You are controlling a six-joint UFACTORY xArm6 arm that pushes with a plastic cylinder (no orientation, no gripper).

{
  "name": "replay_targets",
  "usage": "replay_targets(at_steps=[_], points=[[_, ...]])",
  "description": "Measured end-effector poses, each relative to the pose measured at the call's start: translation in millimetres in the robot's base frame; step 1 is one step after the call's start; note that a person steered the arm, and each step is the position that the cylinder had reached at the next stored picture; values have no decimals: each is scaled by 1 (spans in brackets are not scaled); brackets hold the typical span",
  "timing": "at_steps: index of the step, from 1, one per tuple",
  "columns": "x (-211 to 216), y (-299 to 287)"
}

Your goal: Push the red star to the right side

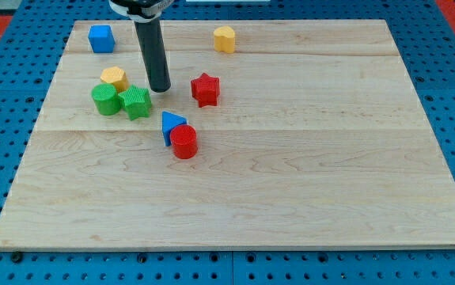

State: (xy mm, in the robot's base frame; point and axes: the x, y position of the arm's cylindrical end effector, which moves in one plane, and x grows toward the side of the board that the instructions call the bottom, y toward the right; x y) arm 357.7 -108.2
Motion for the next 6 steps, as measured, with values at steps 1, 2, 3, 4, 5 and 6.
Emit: replay_targets(at_steps=[1,2,3,4,5,6], points=[[0,1],[0,5],[6,24],[6,24],[13,45],[-16,126]])
